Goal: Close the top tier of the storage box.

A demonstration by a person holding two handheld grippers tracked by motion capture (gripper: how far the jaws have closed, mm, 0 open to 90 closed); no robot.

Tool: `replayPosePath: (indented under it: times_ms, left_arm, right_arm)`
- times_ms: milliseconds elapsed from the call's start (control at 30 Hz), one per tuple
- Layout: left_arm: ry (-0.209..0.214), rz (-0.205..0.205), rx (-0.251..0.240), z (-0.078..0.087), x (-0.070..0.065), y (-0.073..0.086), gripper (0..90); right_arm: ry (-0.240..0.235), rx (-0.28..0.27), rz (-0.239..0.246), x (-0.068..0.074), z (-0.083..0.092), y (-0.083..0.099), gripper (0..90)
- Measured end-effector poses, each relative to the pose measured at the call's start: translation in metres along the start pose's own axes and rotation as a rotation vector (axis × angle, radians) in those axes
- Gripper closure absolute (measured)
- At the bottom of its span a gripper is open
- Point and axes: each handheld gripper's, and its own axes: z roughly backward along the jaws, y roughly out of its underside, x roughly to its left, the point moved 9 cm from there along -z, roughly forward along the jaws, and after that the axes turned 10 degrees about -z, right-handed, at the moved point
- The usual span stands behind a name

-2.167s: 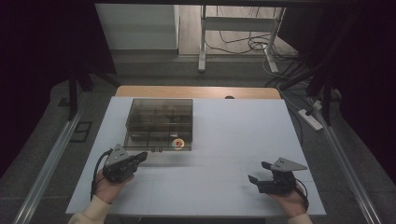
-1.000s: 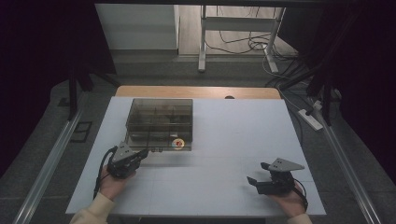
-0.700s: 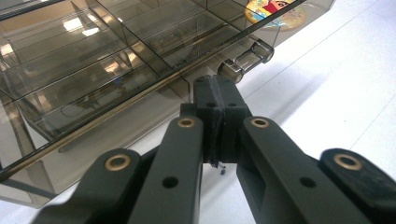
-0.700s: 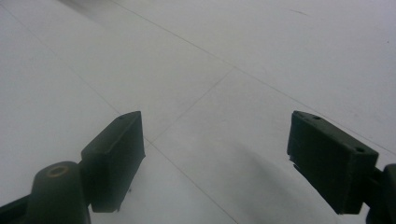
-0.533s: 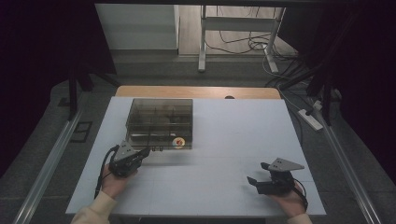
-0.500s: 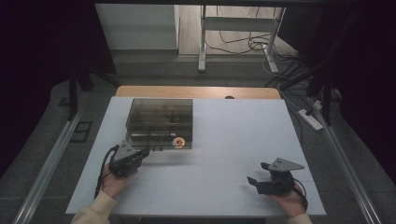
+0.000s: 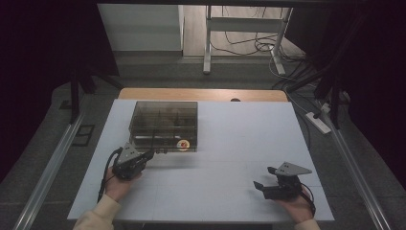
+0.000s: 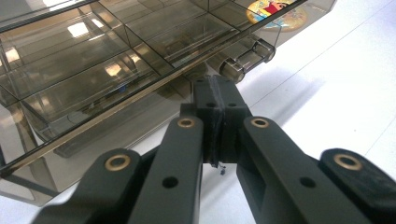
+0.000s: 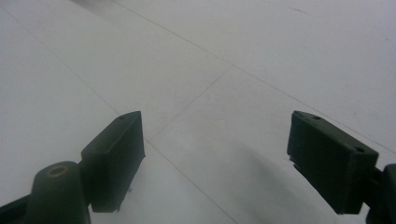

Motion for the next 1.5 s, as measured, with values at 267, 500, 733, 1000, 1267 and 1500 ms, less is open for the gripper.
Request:
replayPosePath:
  times_ms: [267, 500, 733, 1000, 1267, 1500]
  left_arm:
    - [-0.002, 0.006, -0.002, -0.003, 0.002, -0.002, 88.6]
    - [-0.003, 0.005, 0.000, -0.005, 0.004, -0.003, 88.6]
    - [-0.009, 0.007, 0.001, -0.007, 0.006, -0.005, 88.6]
    - [-0.011, 0.005, 0.001, -0.010, 0.008, -0.007, 88.6]
    - [-0.020, 0.011, 0.000, -0.012, 0.012, -0.008, 88.6]
    - [-0.027, 0.017, -0.001, -0.014, 0.015, -0.008, 88.6]
  right_arm:
    - [0.001, 0.004, 0.001, 0.000, -0.001, 0.001, 19.0]
    - [0.002, 0.006, -0.001, 0.000, -0.001, 0.001, 19.0]
    - [0.002, 0.011, -0.001, 0.000, -0.002, 0.002, 19.0]
    - [0.002, 0.014, -0.001, 0.000, -0.002, 0.002, 19.1]
    - [0.003, 0.014, 0.000, -0.001, -0.002, 0.002, 19.0]
    - [0.005, 0.014, -0.001, -0.001, -0.002, 0.002, 19.1]
